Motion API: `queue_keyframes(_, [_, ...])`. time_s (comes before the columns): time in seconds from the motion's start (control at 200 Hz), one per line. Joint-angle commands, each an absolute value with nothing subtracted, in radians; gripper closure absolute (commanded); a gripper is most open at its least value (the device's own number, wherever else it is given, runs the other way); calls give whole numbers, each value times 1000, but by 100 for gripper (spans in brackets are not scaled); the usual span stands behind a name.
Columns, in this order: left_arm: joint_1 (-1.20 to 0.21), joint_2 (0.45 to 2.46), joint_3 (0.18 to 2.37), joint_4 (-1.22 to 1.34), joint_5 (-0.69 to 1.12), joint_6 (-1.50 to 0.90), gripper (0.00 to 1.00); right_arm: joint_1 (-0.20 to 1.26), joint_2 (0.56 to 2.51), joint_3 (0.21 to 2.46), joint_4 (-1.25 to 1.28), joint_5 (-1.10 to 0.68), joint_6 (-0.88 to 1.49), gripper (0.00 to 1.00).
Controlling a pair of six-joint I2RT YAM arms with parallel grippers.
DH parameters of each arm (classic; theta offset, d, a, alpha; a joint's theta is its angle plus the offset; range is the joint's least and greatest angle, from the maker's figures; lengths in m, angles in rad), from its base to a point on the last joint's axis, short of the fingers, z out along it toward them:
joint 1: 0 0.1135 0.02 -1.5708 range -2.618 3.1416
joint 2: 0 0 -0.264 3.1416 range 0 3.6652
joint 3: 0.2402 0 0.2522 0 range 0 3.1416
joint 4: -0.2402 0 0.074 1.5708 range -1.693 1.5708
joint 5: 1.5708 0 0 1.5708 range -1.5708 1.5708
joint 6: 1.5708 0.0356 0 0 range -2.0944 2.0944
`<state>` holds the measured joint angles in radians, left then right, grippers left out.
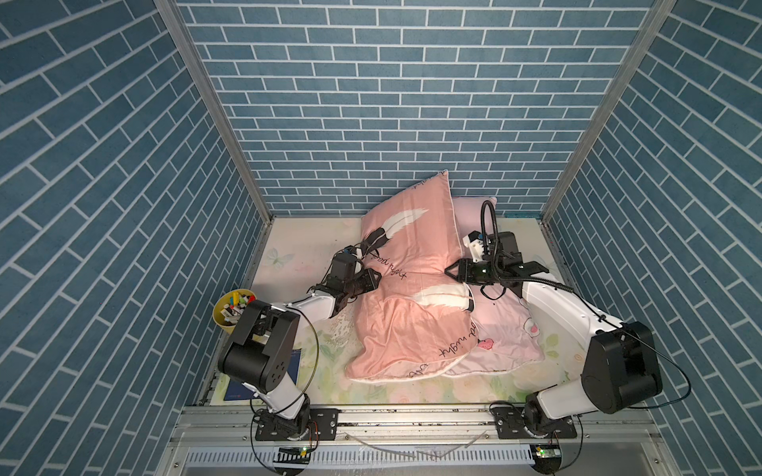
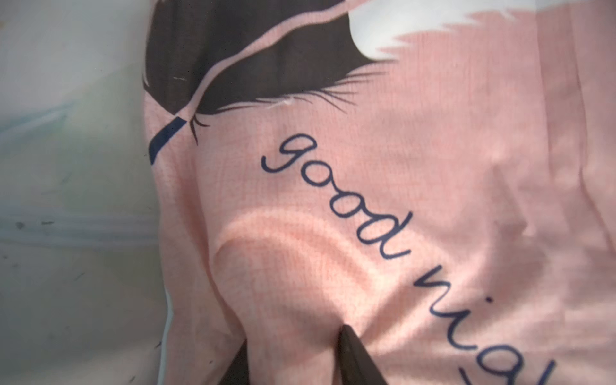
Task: Zip up pillowcases
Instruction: Pick up the pillowcase from the pillowcase, then place the pillowcase at the center of the board.
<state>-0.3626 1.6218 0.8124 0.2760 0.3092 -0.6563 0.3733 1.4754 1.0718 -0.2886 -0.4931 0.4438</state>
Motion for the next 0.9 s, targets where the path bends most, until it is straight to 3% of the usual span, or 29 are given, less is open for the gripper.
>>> queue_keyframes(0.0, [-379,1557,879,265,347,-659,87,382,1469,1105,-343,-517,442,82])
queue_keyframes(0.075, [-379,1510,928,210,362,-644,100,388,1455,1127,-352,-526,448,96])
queue_keyframes(0.105, [-379,1486,948,180,364,-635,100,395,1451,1138,-347,-538,456,100])
queue_keyframes(0.35, [-348,1251,1051,-79,293,-551,100,517,1530,1324,-371,-558,437,100])
queue_keyframes(0.6, [-120,1092,957,-220,271,-531,100,648,1753,1535,-359,-555,437,100])
queue_keyframes(0.895, [53,1312,895,-156,140,-482,100,686,2080,1788,-363,-538,431,100])
